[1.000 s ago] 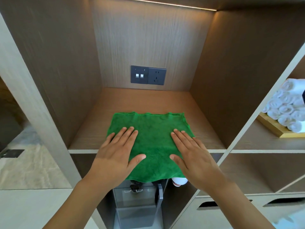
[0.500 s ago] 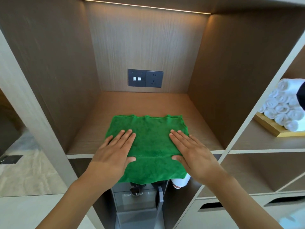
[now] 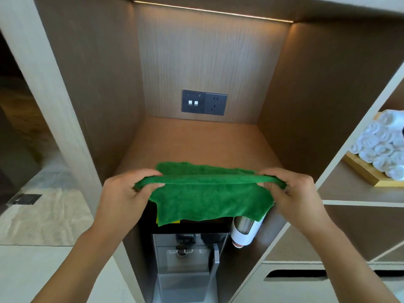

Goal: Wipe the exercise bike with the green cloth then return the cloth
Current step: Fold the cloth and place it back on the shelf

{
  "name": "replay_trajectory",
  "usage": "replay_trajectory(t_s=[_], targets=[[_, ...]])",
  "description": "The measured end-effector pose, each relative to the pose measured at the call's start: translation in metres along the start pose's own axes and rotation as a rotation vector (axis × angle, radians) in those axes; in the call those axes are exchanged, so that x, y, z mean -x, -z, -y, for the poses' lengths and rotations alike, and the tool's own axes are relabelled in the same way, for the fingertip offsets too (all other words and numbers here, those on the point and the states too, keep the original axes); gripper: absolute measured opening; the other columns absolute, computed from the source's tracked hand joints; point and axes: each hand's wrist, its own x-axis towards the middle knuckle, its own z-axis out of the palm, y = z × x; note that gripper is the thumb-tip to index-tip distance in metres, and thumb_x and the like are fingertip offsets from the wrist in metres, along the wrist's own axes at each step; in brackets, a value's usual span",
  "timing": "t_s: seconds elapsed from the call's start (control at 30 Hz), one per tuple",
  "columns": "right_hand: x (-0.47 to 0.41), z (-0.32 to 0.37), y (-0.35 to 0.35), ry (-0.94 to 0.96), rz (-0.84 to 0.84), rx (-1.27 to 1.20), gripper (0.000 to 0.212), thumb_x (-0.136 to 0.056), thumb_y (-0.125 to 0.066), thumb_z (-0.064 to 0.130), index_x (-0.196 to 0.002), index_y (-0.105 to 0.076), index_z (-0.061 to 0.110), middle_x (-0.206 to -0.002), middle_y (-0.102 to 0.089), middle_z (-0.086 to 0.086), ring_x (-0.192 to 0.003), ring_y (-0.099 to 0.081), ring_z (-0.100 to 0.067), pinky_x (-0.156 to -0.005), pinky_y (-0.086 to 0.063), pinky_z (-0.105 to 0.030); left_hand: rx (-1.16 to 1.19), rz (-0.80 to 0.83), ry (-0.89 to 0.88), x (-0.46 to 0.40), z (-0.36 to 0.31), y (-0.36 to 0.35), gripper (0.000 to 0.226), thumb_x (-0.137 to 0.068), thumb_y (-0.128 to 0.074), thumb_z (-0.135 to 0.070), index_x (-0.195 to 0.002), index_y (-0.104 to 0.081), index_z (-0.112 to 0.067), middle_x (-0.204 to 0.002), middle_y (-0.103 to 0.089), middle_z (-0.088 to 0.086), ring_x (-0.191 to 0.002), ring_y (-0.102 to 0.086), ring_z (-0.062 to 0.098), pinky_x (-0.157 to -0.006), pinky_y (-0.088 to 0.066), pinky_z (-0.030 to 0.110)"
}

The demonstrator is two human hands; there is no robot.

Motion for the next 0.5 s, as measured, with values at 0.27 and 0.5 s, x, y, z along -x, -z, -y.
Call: replay_trajectory(t_s=[0.27, 0.5], targets=[[-0.053, 0.016, 0.036, -0.076, -0.021, -0.396, 0.014, -0.089, -0.079, 0.016, -0.103, -0.080, 0.011, -0.096, -0.080, 0.000, -0.086, -0.076, -0.010, -0.075, -0.060, -0.020, 0.590, 0.013, 0.109, -0.053, -0.032, 0.029, 0.020, -0.086, -0.080, -0.023, -0.104, -0.078, -0.032, -0.098, -0.081, -0.001, -0.091, -0.079, 0.013, -0.071, -0.062, 0.021], [-0.088, -0.020, -0.010, -0.368, 0.090, 0.025, 0.031, -0.096, -0.073, 0.000, -0.126, -0.071, 0.001, -0.121, -0.073, -0.019, -0.110, -0.070, -0.034, -0.101, -0.056, -0.050, -0.085, 0.149, 0.341, -0.093, 0.003, -0.025, 0.031, -0.097, -0.073, -0.012, -0.127, -0.069, -0.018, -0.114, -0.073, 0.001, -0.115, -0.068, 0.025, -0.092, -0.052, 0.027]])
